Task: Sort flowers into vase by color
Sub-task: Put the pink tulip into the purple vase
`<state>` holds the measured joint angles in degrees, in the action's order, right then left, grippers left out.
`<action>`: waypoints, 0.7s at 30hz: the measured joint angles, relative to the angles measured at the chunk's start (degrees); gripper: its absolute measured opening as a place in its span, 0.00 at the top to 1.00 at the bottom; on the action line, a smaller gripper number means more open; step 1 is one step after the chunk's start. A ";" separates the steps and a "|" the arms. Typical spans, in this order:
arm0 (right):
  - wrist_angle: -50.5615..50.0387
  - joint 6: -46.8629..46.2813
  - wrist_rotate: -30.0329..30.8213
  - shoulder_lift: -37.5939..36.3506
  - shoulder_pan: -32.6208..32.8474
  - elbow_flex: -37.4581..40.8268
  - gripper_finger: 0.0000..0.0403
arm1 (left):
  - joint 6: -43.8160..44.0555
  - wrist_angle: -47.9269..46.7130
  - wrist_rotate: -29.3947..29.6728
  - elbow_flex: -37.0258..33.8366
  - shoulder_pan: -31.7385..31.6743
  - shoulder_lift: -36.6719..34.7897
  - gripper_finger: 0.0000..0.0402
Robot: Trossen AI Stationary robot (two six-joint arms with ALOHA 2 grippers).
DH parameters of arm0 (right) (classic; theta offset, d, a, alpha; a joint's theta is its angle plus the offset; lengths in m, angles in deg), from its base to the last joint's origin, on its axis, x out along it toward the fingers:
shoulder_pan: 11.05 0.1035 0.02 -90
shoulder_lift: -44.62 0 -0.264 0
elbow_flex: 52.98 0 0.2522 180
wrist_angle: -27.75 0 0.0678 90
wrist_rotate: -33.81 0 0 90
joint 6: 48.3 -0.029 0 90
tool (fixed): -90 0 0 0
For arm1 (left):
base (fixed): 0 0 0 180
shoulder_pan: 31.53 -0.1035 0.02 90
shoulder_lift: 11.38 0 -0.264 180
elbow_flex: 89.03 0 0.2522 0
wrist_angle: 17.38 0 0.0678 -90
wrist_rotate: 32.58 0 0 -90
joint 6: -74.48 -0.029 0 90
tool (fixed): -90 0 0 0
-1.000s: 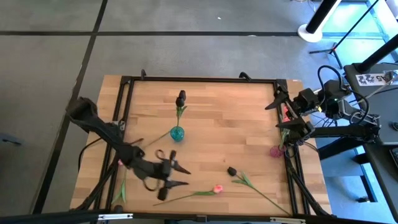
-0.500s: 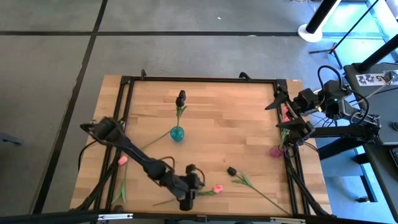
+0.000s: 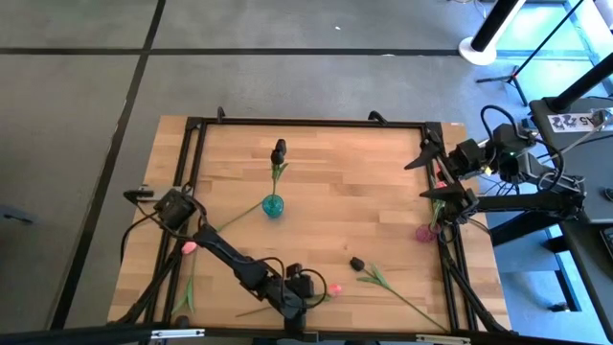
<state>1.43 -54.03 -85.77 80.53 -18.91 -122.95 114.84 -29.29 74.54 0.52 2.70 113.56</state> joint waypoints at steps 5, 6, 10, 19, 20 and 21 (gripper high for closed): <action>-1.01 0.02 0.00 0.30 -0.02 0.00 0.21 | -0.49 -0.82 1.45 -0.02 -0.04 -0.02 0.66; -1.43 0.02 -0.01 0.30 -0.02 0.00 0.21 | -0.84 -1.26 1.45 -0.02 -0.09 -0.05 0.67; -2.76 -0.06 0.00 0.32 -0.02 0.00 0.21 | -1.49 -5.74 1.50 0.58 -0.50 -0.43 0.72; -3.12 -0.29 0.43 0.34 -0.02 0.00 0.21 | -1.31 -10.32 0.99 1.27 -1.39 -0.52 0.94; -3.12 -0.29 0.16 0.34 -0.02 0.00 0.21 | -1.83 -10.36 0.89 1.29 -1.44 -0.56 0.97; -3.12 -0.26 -0.10 0.34 -0.02 0.00 0.21 | -2.68 -10.53 1.13 1.33 -1.41 -0.81 0.98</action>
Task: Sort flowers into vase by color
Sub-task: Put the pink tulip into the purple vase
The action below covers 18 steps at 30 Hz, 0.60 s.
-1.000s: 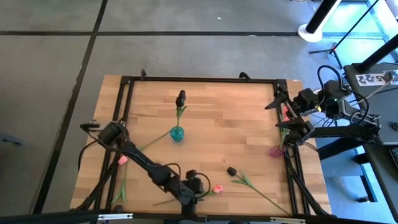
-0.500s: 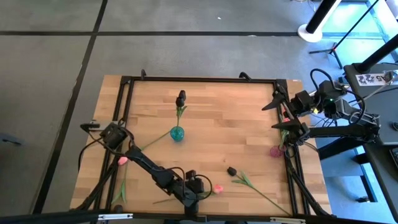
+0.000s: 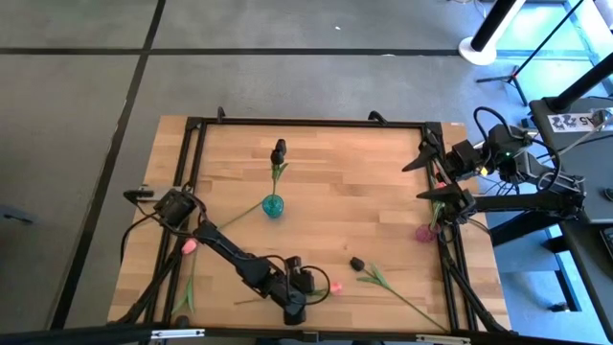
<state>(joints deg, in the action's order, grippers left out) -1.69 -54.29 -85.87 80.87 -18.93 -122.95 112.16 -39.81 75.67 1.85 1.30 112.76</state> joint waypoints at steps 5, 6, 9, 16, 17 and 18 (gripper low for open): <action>0.35 0.27 -1.64 0.00 0.00 0.00 0.21 | -6.67 -5.44 6.82 -0.63 0.48 -6.23 0.98; 0.75 0.49 -2.22 0.00 0.00 0.00 0.21 | -8.37 -5.84 10.49 -0.59 0.81 -8.60 0.99; 4.77 1.11 -3.18 0.13 0.00 0.00 0.21 | -14.26 -5.95 23.15 -0.13 2.68 -16.41 0.99; 18.03 -3.13 -6.02 4.47 -0.01 -0.04 0.21 | -33.26 16.98 32.32 -0.11 2.22 -24.00 0.99; 17.80 -3.10 -6.79 4.99 0.00 -0.04 0.21 | -36.35 21.56 30.53 -0.12 1.56 -23.88 0.99; 17.07 -2.95 -7.46 5.48 0.01 -0.04 0.21 | -38.73 25.46 28.67 -0.13 0.67 -23.24 0.99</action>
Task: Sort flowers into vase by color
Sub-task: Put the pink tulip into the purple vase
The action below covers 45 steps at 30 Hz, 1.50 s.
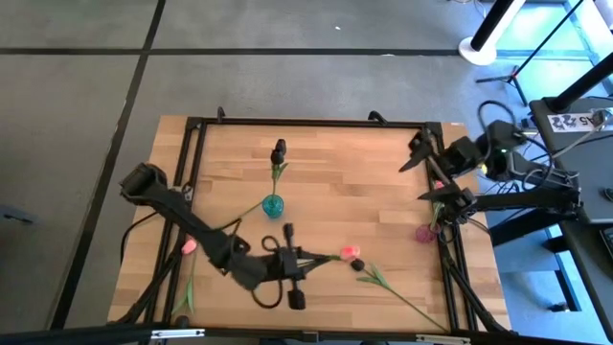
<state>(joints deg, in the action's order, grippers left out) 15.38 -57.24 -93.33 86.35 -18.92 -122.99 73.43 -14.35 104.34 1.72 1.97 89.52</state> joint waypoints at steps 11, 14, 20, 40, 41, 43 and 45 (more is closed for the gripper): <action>0.55 5.66 -2.93 8.40 0.04 0.10 0.21 | -20.45 34.85 -8.82 -0.11 -11.77 3.94 0.99; 3.09 6.02 -2.63 9.53 0.04 0.10 0.21 | -22.99 37.79 -8.95 -0.11 -14.59 3.94 0.99; 10.05 4.46 -3.84 11.40 0.04 0.08 0.21 | -23.29 38.05 -8.86 -0.11 -17.91 3.94 0.99; 21.27 0.17 -9.13 16.00 0.04 0.08 0.21 | -25.54 41.03 -2.52 0.00 -19.61 3.77 0.99; 21.11 0.17 -9.41 16.05 0.04 0.08 0.21 | -25.58 40.98 -2.47 0.01 -19.61 3.77 0.99; 21.08 0.18 -9.17 16.19 0.04 0.08 0.21 | -25.59 41.44 -2.43 0.02 -19.61 3.77 0.99; 21.42 0.23 -8.71 16.40 0.04 0.08 0.21 | -25.60 42.17 -2.43 0.02 -19.61 3.77 0.99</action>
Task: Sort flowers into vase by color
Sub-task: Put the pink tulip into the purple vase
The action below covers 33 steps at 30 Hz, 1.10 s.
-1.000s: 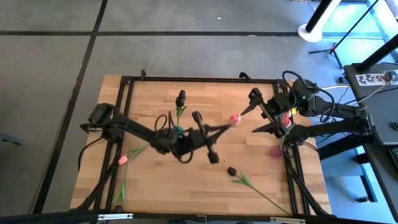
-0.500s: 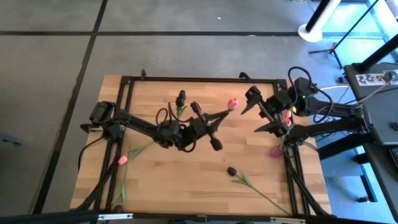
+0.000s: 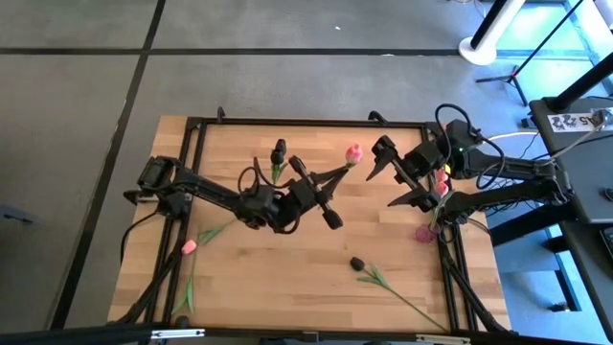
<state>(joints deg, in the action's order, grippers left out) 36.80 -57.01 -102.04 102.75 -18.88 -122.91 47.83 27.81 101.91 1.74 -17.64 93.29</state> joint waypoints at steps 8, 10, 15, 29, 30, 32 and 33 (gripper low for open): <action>-0.08 0.03 2.76 0.51 0.00 0.00 0.21 | 1.46 0.78 -0.04 0.00 -0.74 0.00 0.99; -0.23 0.09 6.26 0.75 0.00 -0.01 0.21 | 2.13 0.56 -0.85 0.00 -0.94 0.00 0.99; -2.39 2.72 9.44 1.42 -0.07 0.00 0.21 | 2.20 0.51 -3.93 0.00 -0.29 0.00 0.99; 2.38 -0.01 14.44 5.61 0.04 -0.02 0.21 | 2.04 0.09 -3.63 0.00 -0.51 0.00 0.98; 2.68 0.10 15.82 5.57 0.01 -0.02 0.21 | 2.04 0.12 -3.65 0.00 -0.49 0.00 0.98; 3.17 0.13 16.86 5.58 -0.07 -0.02 0.21 | 2.04 0.09 -3.67 0.00 -0.37 0.00 0.98; 3.36 0.13 16.82 5.60 -0.07 -0.02 0.21 | 2.04 0.07 -3.69 0.00 -0.33 0.00 0.98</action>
<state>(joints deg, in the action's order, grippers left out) 40.16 -56.88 -85.22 108.34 -18.95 -122.93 49.88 27.89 98.22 1.74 -17.97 93.29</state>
